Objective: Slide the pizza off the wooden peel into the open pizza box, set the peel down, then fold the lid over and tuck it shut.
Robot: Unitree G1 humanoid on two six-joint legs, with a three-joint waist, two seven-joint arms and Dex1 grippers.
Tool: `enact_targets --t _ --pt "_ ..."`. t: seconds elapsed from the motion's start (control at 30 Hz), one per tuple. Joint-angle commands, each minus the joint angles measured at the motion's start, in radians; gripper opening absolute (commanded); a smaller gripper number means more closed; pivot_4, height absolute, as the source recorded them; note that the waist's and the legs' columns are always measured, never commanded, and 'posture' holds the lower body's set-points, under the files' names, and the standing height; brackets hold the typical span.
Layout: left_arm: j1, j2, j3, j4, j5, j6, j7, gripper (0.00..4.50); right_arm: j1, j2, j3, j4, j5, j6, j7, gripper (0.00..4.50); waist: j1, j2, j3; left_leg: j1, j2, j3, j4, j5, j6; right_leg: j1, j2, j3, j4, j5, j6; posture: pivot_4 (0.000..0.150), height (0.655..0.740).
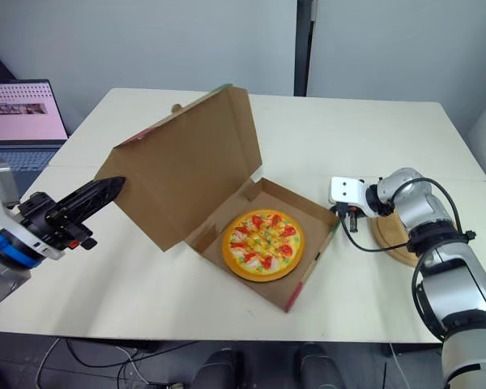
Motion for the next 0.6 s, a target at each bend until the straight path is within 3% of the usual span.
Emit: enact_targets --t 0.03,0.43,0.6 --pt "-0.064 0.054 -0.055 0.040 0.134 -0.038 -0.109 0.00 0.089 -0.051 -0.045 -0.245 0.086 0.114 0.098 0.03 0.002 0.000 0.000 0.000 0.000 -0.001 0.000 0.000 0.000 0.000 0.000 0.000 0.000 0.000 0.000 0.150 0.7306" --pt "-0.319 0.023 -0.181 0.271 0.462 -0.201 -0.247 0.00 0.351 -0.063 -0.104 -0.844 0.247 0.545 0.030 0.03 -0.001 0.001 0.001 0.000 0.000 -0.002 0.000 0.000 0.000 0.000 0.000 -0.002 0.001 0.000 0.000 0.150 0.7306" --pt "-0.362 -0.020 -0.180 0.315 0.516 -0.230 -0.248 0.00 0.321 -0.041 -0.161 -0.802 0.237 0.556 -0.100 0.03 -0.001 0.001 0.001 0.000 0.001 -0.002 0.001 0.000 0.000 0.000 0.000 -0.002 0.001 0.000 0.001 0.150 0.7306"
